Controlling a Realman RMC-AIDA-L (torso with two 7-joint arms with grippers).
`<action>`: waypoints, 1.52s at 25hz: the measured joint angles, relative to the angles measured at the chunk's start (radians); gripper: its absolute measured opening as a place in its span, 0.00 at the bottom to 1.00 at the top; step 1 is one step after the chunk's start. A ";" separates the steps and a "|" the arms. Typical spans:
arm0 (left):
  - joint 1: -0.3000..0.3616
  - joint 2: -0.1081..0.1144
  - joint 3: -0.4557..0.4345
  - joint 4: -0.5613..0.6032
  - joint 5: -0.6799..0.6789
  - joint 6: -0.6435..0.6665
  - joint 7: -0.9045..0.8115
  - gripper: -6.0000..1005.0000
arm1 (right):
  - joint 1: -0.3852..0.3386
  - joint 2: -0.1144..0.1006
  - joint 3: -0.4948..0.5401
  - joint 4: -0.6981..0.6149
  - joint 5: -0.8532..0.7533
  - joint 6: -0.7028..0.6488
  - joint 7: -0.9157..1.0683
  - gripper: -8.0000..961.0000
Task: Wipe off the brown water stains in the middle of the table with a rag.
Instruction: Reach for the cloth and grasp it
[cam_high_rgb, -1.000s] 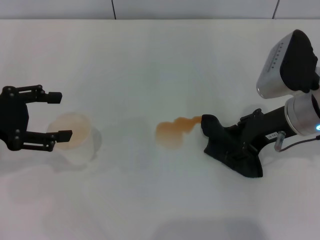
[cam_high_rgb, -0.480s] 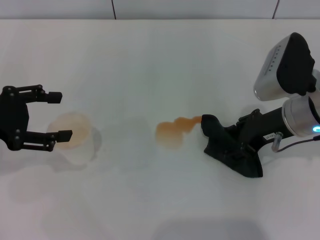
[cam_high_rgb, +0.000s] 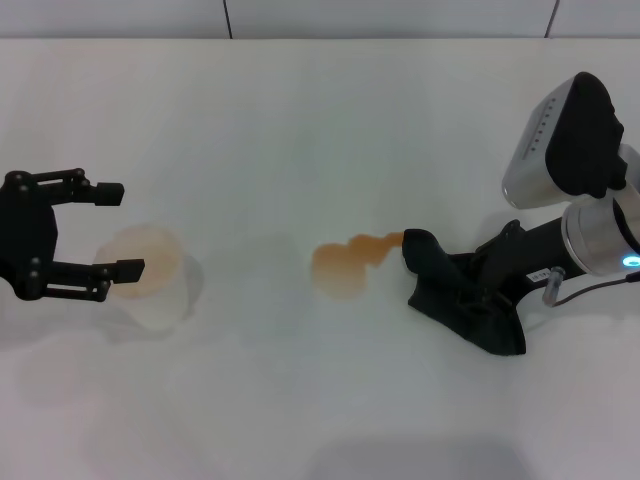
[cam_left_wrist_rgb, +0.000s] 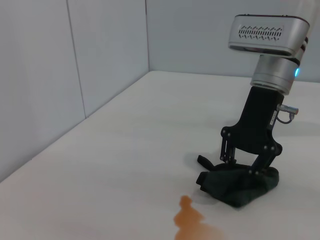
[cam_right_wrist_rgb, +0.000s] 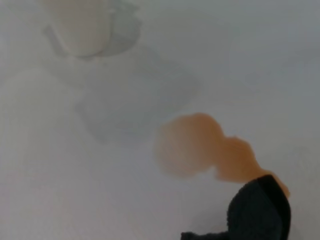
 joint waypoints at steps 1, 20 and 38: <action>0.000 0.000 -0.001 0.000 0.000 0.000 0.000 0.88 | 0.001 0.000 0.001 0.001 0.000 0.000 0.000 0.38; 0.000 0.001 -0.002 0.014 -0.005 0.000 0.002 0.88 | 0.008 -0.003 0.026 0.010 0.000 -0.012 0.048 0.29; 0.001 0.000 -0.004 0.018 -0.006 -0.006 0.001 0.88 | 0.005 -0.002 0.021 0.003 -0.002 -0.019 0.047 0.15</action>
